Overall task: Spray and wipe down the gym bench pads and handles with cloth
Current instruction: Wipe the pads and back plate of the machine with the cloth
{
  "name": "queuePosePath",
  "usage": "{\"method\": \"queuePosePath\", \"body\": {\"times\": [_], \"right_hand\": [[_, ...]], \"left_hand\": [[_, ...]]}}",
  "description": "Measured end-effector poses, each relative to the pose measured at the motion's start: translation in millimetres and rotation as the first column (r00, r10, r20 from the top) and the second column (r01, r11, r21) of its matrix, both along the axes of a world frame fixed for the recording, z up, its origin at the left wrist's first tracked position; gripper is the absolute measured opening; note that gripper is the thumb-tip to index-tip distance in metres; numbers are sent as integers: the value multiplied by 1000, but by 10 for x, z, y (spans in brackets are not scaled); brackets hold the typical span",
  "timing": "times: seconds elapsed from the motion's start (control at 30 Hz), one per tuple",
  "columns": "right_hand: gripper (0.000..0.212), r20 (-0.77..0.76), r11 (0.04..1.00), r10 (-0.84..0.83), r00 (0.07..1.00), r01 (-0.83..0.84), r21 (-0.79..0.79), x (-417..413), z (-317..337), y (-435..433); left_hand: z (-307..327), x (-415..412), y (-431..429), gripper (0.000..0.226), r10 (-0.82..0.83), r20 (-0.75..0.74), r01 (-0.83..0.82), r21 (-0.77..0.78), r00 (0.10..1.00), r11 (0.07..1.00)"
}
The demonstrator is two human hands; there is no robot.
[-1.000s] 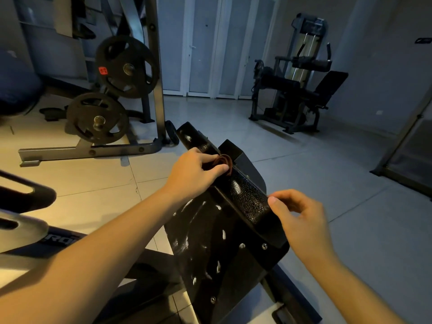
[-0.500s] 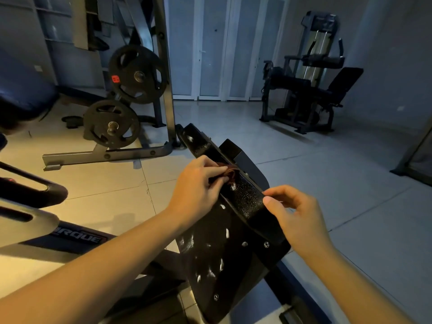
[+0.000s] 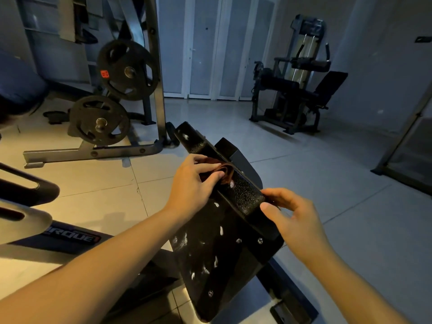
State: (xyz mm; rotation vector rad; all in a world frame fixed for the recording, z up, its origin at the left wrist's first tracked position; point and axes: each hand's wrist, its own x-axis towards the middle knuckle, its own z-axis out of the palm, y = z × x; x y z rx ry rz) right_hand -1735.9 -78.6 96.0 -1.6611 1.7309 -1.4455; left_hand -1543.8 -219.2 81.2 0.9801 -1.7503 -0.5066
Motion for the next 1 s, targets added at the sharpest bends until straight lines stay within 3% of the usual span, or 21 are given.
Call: {"method": "queuePosePath", "body": {"times": [0.17,0.33,0.4,0.5,0.57,0.73,0.8,0.93,1.0], "right_hand": [[26,-1,1000,-6,1000,6,7,41,-14,22],[23,34,1000,-17,999,17,5,73,1,14],[23,26,1000,-28,999,28,1,79,-1,16],[24,-9,999,-35,999,35,-2,72,-12,9],[23,-5,999,-43,999,43,-7,72,-32,13],[22,190,1000,13,982,-10,-16,69,23,25],[25,222,999,29,974,-26,-19,69,57,32],[25,246,1000,25,969,-21,-20,92,69,19],[24,247,1000,16,969,-10,-28,104,44,24]], "left_hand": [[23,-53,144,25,-14,-17,13,-36,1000,999],[-30,27,440,30,-177,218,227,-233,960,946],[19,52,257,29,-135,215,176,-185,967,967],[94,94,-76,26,-9,91,10,-6,996,1000],[75,75,-89,26,5,71,-6,4,997,1000],[18,-17,507,31,-205,213,253,-231,955,939],[30,31,433,34,-213,296,294,-266,931,918],[80,123,29,29,-59,104,63,-36,993,997],[74,74,69,28,-14,88,16,-23,996,1000]]}}
